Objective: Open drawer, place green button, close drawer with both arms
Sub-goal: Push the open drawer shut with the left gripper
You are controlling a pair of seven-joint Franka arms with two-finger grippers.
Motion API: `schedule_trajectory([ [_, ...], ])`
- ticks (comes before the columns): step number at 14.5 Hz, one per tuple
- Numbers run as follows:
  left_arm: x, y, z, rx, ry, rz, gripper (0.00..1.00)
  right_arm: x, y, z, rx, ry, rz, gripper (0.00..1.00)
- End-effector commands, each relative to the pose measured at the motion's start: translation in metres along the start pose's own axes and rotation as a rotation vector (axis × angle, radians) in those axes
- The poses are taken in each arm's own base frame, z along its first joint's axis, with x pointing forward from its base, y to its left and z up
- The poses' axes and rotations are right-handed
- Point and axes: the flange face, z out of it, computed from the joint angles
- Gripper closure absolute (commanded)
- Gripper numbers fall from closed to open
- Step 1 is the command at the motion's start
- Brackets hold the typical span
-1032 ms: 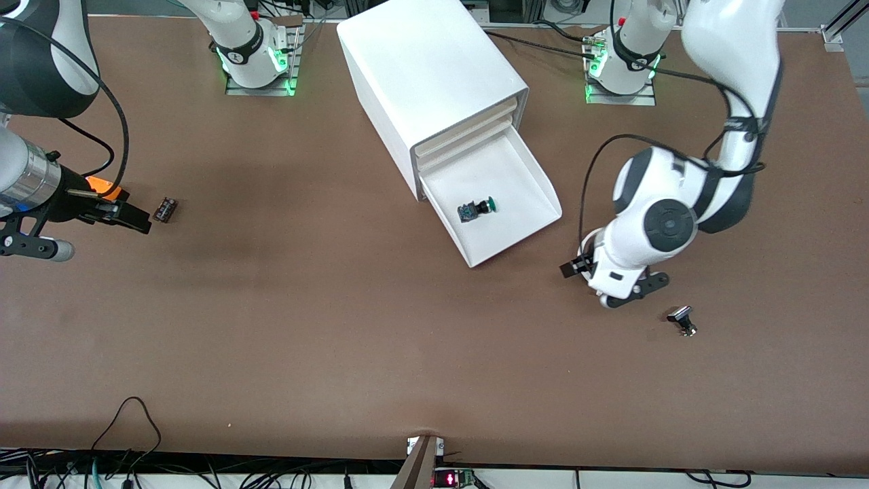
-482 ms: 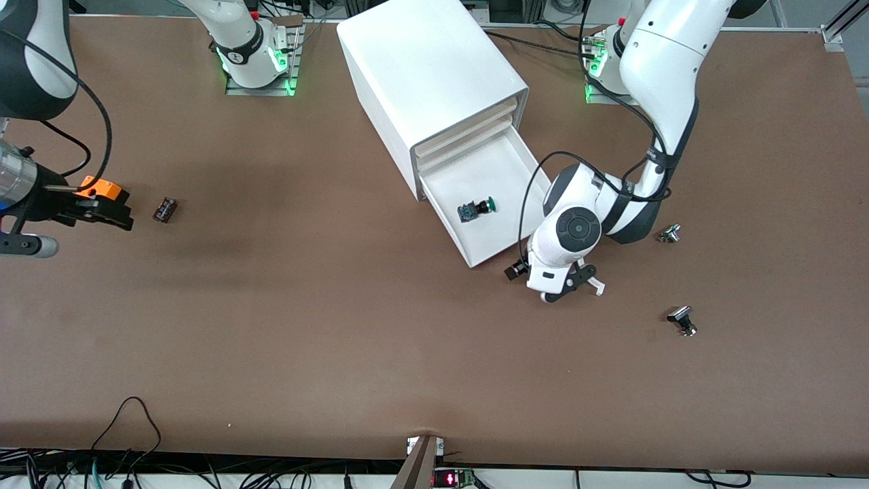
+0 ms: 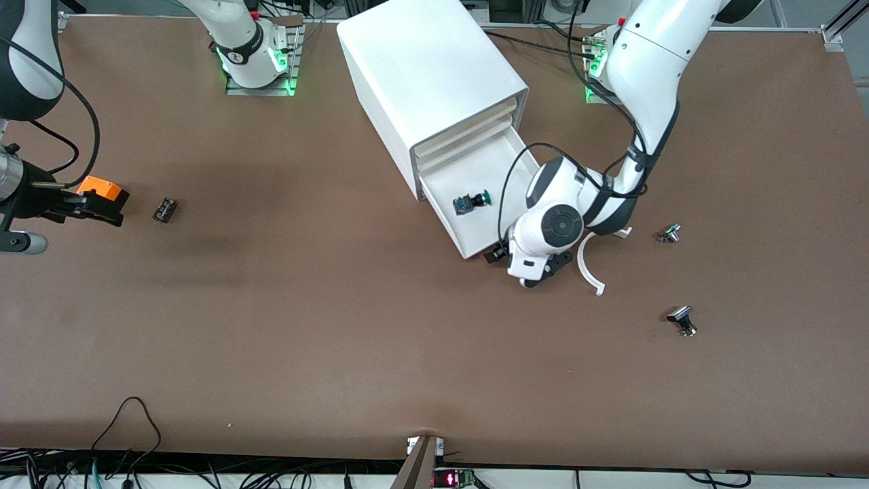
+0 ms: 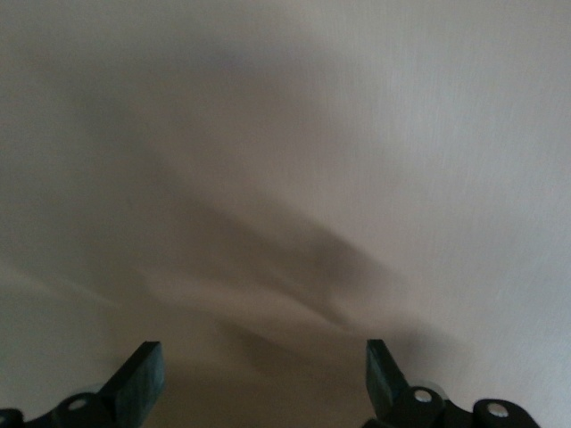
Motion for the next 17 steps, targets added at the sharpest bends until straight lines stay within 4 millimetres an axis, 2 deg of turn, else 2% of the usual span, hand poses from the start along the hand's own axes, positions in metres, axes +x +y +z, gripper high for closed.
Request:
schedule_trajectory([
  [1,-0.039,-0.004,0.002,0.021,-0.029,0.02,0.01,-0.01,-0.006,-0.007,-0.001,-0.012,0.009,0.0],
  [4,-0.073,0.001,0.005,0.036,-0.112,0.027,0.01,-0.018,-0.008,-0.018,0.008,0.004,-0.004,0.0],
  [5,-0.092,0.003,0.008,0.048,-0.132,0.04,0.01,-0.019,-0.007,-0.018,0.008,0.005,-0.011,0.0],
  [8,-0.127,-0.004,0.013,0.089,-0.165,0.073,0.01,-0.023,-0.008,-0.014,0.005,-0.008,-0.017,0.0],
  [11,-0.151,-0.01,0.016,0.148,-0.209,0.099,0.01,-0.037,0.0,-0.014,0.01,-0.005,-0.037,0.0],
  [14,-0.169,-0.012,0.024,0.176,-0.243,0.114,0.01,-0.039,0.009,-0.021,0.014,0.026,-0.035,0.0],
  [16,-0.17,-0.013,0.025,0.185,-0.249,0.115,0.01,-0.038,0.014,-0.02,0.014,0.032,-0.027,0.0],
  [17,-0.173,-0.013,0.025,0.187,-0.252,0.119,0.01,-0.037,0.005,-0.021,0.016,0.04,-0.034,0.0],
])
